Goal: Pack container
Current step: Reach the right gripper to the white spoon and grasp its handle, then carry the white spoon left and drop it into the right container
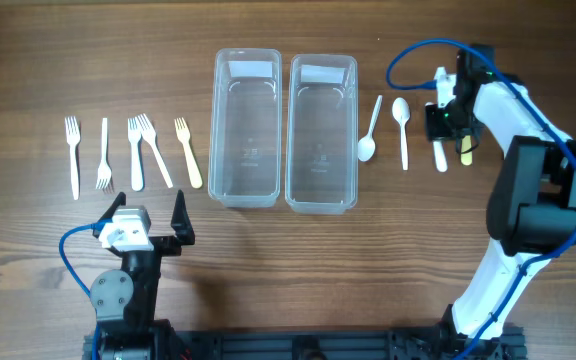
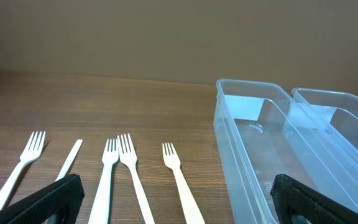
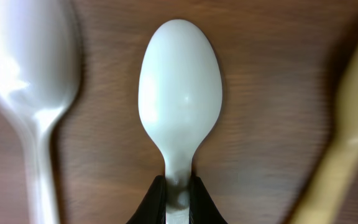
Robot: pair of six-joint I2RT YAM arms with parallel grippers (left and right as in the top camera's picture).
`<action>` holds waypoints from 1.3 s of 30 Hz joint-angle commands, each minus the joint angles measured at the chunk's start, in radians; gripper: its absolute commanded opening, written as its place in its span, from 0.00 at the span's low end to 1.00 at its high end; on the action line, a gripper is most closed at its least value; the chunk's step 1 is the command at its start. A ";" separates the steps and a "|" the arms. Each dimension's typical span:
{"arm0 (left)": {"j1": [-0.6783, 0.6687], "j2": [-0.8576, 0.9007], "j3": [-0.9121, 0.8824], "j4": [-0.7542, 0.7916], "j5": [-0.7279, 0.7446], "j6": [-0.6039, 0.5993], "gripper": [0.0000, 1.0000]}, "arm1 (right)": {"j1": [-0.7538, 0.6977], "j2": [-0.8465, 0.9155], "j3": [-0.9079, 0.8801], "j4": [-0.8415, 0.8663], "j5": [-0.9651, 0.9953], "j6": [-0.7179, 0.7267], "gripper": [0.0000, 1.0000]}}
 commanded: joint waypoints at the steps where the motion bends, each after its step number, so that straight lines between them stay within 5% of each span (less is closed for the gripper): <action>1: -0.007 -0.006 -0.006 0.002 0.016 0.019 1.00 | 0.057 -0.112 0.066 -0.040 -0.045 0.040 0.04; 12: -0.007 -0.006 -0.006 0.002 0.016 0.019 1.00 | 0.301 -0.452 0.078 -0.082 -0.045 0.235 0.04; 20: -0.007 -0.006 -0.006 0.002 0.016 0.019 1.00 | 0.490 -0.328 0.010 0.004 -0.049 0.429 0.04; 26: -0.007 -0.006 -0.006 0.002 0.016 0.019 1.00 | 0.523 -0.173 0.010 0.061 -0.053 0.446 0.05; 28: -0.007 -0.006 -0.006 0.002 0.016 0.019 1.00 | 0.523 -0.153 0.010 0.068 -0.053 0.444 0.29; 31: -0.007 -0.006 -0.006 0.002 0.016 0.019 1.00 | 0.523 -0.168 0.030 0.070 -0.053 0.415 0.44; 39: -0.007 -0.006 -0.006 0.002 0.016 0.019 1.00 | 0.498 -0.360 0.180 -0.057 0.024 0.389 0.45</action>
